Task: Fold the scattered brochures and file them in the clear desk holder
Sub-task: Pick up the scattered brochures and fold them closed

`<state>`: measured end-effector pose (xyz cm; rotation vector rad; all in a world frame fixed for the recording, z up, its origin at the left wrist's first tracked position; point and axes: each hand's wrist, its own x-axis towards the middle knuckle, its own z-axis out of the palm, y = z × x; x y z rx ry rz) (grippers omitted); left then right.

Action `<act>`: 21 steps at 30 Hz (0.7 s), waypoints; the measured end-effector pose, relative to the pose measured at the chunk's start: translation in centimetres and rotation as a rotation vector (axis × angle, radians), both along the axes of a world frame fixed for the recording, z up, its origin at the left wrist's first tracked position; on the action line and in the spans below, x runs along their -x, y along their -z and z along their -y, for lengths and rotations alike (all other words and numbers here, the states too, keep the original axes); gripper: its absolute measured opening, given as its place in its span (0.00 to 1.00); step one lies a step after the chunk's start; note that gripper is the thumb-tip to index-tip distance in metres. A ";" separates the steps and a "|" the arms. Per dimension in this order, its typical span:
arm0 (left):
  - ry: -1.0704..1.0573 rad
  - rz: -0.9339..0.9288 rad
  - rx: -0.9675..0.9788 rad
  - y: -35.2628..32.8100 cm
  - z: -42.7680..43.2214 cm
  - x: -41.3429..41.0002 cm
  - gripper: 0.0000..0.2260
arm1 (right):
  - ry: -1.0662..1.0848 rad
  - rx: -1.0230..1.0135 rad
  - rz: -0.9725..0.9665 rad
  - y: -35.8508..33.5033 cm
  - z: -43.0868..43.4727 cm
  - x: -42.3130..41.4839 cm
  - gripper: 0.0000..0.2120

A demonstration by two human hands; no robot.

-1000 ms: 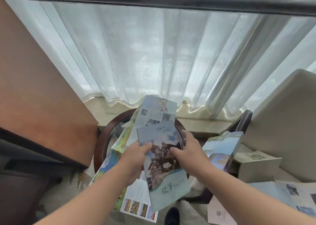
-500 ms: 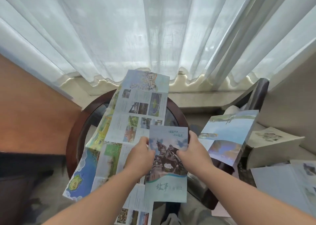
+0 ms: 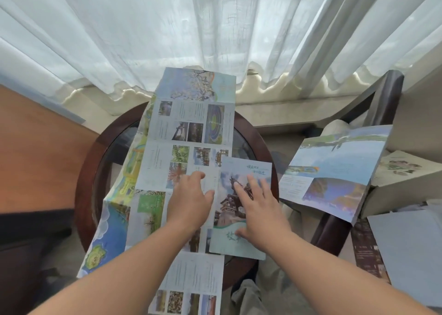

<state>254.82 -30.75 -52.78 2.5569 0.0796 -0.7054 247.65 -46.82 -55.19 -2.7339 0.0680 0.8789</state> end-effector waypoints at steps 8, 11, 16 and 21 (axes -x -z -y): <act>0.485 0.173 -0.075 0.6 -2.9 1.2 0.23 | -0.109 0.099 0.013 1.1 -0.2 -0.4 0.56; 0.682 0.090 -0.099 2.0 -0.9 4.0 0.22 | -0.121 0.112 0.003 1.2 -0.1 -0.5 0.56; 0.475 0.113 -0.144 1.8 -3.5 3.2 0.17 | -0.145 0.122 -0.004 0.8 -0.2 -0.8 0.55; 0.000 0.146 -0.354 -0.4 -9.2 -1.3 0.22 | -0.174 0.034 -0.003 -0.1 -2.1 -1.1 0.53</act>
